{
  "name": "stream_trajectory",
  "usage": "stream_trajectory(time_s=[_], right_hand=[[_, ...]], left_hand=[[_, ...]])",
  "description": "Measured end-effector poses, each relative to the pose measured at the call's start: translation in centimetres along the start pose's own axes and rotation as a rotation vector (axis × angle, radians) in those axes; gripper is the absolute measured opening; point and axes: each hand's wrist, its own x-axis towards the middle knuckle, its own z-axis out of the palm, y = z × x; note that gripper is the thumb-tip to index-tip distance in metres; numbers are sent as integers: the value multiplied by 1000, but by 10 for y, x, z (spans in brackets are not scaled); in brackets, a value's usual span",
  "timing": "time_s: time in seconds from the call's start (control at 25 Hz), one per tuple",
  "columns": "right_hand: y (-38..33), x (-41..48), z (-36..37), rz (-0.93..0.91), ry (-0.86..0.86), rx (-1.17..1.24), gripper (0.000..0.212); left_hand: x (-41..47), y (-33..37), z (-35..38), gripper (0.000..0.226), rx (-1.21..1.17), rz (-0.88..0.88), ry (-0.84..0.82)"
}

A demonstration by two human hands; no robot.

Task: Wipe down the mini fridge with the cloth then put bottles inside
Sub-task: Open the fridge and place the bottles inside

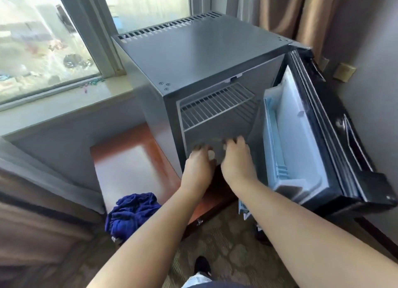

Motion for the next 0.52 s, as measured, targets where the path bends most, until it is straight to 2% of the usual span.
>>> stream_trajectory(time_s=[0.2, 0.36, 0.52], right_hand=[[12, 55, 7, 140, 47, 144, 38], [18, 88, 16, 328, 75, 337, 36], [26, 129, 28, 383, 68, 431, 32]], left_hand=[[34, -10, 16, 30, -63, 16, -25], [54, -19, 34, 28, -168, -68, -36], [75, -24, 51, 25, -233, -170, 90]])
